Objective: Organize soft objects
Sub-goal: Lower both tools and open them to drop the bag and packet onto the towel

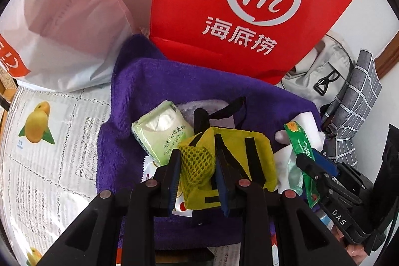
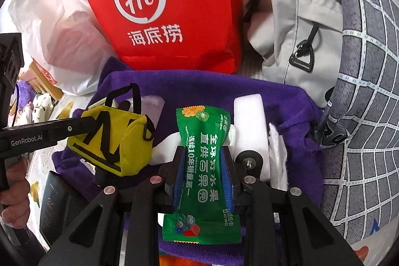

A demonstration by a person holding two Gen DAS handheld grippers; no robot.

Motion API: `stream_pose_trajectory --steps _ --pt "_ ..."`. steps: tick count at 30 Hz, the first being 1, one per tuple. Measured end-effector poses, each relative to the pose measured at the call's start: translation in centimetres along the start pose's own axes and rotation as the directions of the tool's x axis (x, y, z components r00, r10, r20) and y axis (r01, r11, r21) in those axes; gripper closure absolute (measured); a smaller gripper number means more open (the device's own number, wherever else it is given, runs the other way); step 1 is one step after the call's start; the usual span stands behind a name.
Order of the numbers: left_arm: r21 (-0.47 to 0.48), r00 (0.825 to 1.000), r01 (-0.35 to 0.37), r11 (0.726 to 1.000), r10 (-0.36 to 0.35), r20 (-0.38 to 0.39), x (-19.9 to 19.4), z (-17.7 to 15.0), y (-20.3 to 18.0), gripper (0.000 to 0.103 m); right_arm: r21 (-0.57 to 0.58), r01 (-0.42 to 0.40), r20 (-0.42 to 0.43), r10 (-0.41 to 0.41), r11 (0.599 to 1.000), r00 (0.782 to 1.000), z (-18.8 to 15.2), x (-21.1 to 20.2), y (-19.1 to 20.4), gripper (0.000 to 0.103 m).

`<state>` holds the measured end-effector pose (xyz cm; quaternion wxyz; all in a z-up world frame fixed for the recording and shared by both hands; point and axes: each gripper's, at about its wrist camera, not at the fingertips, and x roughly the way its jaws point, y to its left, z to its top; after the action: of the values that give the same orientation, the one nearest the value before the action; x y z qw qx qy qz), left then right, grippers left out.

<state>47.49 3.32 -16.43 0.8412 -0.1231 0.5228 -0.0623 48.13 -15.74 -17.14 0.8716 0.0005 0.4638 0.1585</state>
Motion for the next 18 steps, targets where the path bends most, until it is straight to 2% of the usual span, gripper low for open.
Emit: stream_pose_trajectory --steps 15,18 --pt "0.009 0.999 0.011 1.0 -0.01 -0.039 1.3 0.1 -0.2 0.077 -0.025 0.003 -0.005 -0.003 1.0 1.0 -0.1 0.5 0.6 0.072" --pt "0.024 0.999 0.008 1.0 -0.007 -0.041 1.1 0.1 -0.3 0.076 -0.031 0.0 -0.007 0.0 1.0 1.0 -0.2 0.5 0.7 0.069"
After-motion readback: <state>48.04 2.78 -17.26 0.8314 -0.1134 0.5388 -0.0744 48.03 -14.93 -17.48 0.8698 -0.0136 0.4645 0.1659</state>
